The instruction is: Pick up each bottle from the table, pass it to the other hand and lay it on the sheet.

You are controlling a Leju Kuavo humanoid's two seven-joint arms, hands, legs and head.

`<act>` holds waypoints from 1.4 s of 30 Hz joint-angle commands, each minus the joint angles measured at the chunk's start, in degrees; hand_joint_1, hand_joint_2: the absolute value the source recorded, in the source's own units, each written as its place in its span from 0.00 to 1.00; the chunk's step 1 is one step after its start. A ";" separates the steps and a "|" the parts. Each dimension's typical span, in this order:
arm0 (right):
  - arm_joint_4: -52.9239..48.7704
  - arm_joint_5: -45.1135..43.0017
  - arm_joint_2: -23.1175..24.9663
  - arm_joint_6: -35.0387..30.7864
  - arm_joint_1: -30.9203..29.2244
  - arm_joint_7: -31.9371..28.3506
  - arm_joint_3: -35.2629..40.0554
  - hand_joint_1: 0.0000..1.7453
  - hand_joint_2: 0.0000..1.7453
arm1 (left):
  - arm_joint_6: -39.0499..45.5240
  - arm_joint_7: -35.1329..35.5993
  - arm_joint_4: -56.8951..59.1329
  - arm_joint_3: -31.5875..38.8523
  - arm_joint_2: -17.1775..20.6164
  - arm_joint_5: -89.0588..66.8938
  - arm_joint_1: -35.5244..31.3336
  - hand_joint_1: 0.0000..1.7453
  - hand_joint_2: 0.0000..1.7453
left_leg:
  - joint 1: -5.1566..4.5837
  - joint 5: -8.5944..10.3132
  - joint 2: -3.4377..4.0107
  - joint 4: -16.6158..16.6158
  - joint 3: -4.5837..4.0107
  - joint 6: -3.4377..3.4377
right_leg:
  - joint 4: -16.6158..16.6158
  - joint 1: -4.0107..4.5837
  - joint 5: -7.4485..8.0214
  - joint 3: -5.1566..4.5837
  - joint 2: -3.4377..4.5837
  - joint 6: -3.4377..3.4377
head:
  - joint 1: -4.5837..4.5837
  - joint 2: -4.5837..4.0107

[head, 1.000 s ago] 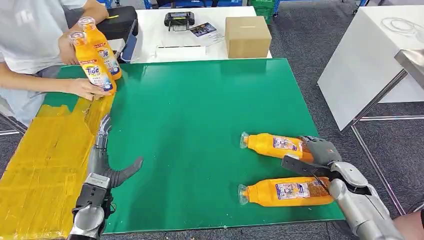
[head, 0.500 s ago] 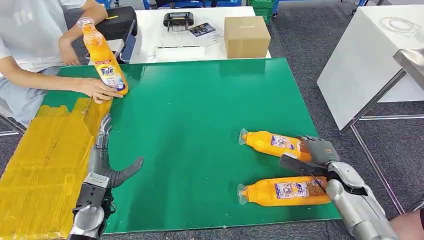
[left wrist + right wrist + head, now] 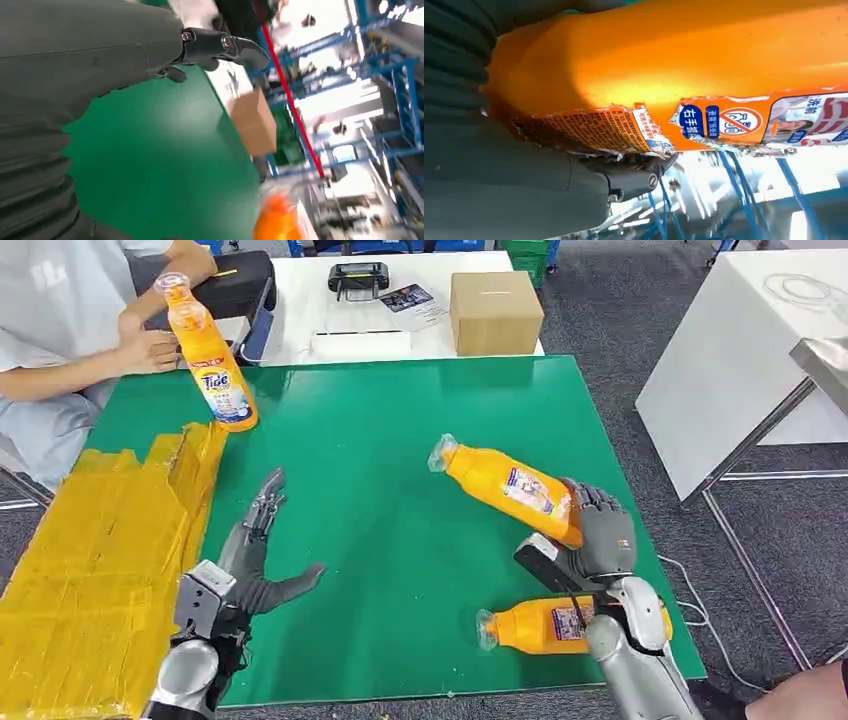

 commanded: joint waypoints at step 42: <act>13.66 -15.88 19.92 5.96 -6.07 -10.63 18.74 1.00 1.00 | -7.24 6.97 14.39 -9.67 1.01 14.21 -15.53 0.00 1.00 | 0.02 0.00 0.04 -0.04 0.05 0.01 | -0.01 0.01 -0.02 0.01 0.00 -0.02 | -0.02 0.00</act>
